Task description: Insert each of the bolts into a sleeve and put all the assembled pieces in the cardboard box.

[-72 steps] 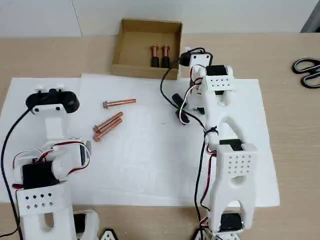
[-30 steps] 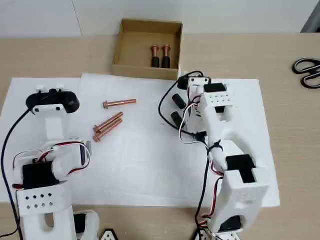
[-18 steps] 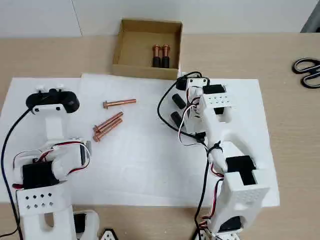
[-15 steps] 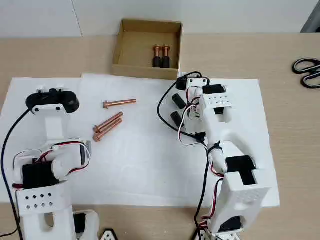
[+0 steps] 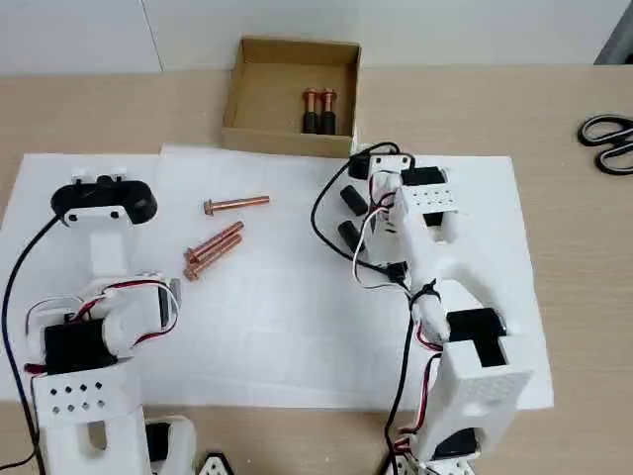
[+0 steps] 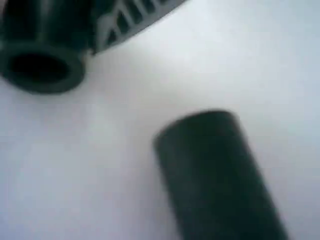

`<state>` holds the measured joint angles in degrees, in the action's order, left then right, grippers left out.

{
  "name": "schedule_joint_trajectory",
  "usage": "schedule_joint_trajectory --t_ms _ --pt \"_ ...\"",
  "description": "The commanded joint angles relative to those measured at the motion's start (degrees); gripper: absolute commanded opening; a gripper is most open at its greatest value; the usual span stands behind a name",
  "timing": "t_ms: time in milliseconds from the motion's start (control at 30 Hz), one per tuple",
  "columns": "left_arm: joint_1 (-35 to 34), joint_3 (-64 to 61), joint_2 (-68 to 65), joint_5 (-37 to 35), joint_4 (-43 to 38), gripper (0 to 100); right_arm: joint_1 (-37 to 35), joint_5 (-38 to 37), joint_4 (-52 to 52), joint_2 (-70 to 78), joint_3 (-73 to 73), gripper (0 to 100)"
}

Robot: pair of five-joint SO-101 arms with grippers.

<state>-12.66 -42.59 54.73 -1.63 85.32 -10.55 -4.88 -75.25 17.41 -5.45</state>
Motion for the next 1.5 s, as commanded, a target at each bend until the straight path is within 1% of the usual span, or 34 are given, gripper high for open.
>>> schedule_joint_trajectory --t_ms 0,167,333,433,533,600,667,833,900,1000,1033,1067,1133,1233,1267,1333,1433,1467 --pt "-0.4 0.3 0.6 0.2 -1.6 15 -0.7 -1.3 -0.3 -2.6 -0.1 1.3" --pt "-0.5 0.4 0.0 0.2 -1.8 15 -0.2 -1.6 -1.3 -3.2 1.5 0.3" --pt "-0.5 4.8 -2.1 0.1 -1.1 15 -0.1 -1.6 -6.7 -7.1 5.3 0.3" --pt "-0.5 12.4 -9.7 -0.1 1.1 15 -0.1 -1.8 -8.0 -10.2 5.6 0.3" --pt "-0.2 20.5 -20.7 -0.6 2.8 15 -0.1 -6.3 -9.5 -12.6 5.5 0.3" --pt "-0.1 26.1 -28.7 -3.5 2.5 14 -0.2 -8.6 -11.5 -13.8 5.5 0.3" --pt "0.7 32.0 -36.6 -7.6 1.6 12 -0.2 -9.1 -12.4 -14.4 5.5 0.3" --pt "9.1 44.0 -51.7 -24.1 1.1 12 -0.2 -9.1 -13.4 -14.4 5.5 0.3" --pt "12.0 46.5 -56.2 -25.5 0.7 12 -0.2 -9.1 -13.5 -14.4 5.5 0.3" --pt "14.5 48.1 -61.1 -26.0 -5.0 12 -0.2 -9.0 -13.5 -14.5 5.5 0.3" --pt "14.9 48.3 -62.3 -27.3 -7.5 11 -0.2 -9.0 -13.5 -14.5 5.5 0.3" --pt "15.3 48.3 -63.6 -30.1 -10.2 9 -0.2 -9.0 -13.5 -14.4 5.5 0.3" --pt "14.9 48.3 -65.8 -37.8 -16.3 7 -0.2 -9.0 -13.5 -14.4 5.5 0.3" --pt "14.1 48.3 -69.5 -47.3 -23.1 6 -0.2 -9.0 -13.5 -14.4 5.5 0.3" --pt "14.2 48.3 -70.6 -48.5 -24.7 6 -0.2 -9.0 -13.5 -14.4 5.5 0.3" --pt "15.3 48.3 -72.1 -48.8 -25.9 6 -0.2 -9.0 -13.5 -14.3 5.4 0.3" --pt "15.7 48.3 -71.6 -49.4 -23.7 6 -0.2 -9.0 -13.2 -14.5 4.0 0.3" --pt "15.6 48.3 -71.6 -50.9 -23.7 6 -0.2 -9.0 -13.1 -14.5 3.5 0.3"
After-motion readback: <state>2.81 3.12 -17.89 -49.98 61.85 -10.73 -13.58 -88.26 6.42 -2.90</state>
